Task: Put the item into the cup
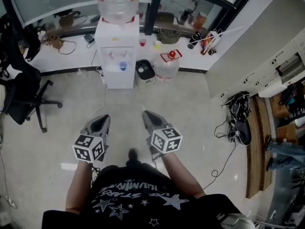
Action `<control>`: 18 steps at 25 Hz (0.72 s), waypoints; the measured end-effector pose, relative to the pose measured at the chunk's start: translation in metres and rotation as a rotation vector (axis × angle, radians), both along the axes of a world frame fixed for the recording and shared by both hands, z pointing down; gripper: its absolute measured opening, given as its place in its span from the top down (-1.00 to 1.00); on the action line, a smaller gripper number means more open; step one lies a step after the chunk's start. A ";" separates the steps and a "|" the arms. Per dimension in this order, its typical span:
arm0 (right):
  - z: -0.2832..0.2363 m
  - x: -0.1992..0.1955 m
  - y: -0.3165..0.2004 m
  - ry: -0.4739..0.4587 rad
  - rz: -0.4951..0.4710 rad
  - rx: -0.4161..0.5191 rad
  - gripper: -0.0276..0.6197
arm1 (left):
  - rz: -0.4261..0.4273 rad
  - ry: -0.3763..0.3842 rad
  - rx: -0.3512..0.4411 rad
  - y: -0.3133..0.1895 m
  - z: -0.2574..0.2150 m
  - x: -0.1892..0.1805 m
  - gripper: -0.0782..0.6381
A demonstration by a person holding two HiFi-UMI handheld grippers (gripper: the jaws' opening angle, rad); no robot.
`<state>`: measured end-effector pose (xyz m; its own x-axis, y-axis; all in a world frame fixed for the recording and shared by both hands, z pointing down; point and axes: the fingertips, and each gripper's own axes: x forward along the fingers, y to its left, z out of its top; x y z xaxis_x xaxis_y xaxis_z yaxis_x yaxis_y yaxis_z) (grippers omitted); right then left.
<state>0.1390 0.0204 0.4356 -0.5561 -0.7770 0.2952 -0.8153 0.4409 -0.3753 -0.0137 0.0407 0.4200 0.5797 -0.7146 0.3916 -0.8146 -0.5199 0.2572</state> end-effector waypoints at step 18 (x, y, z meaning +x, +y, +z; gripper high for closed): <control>0.027 0.029 -0.045 0.013 -0.044 -0.064 0.91 | -0.025 -0.008 -0.046 -0.059 0.022 0.031 0.76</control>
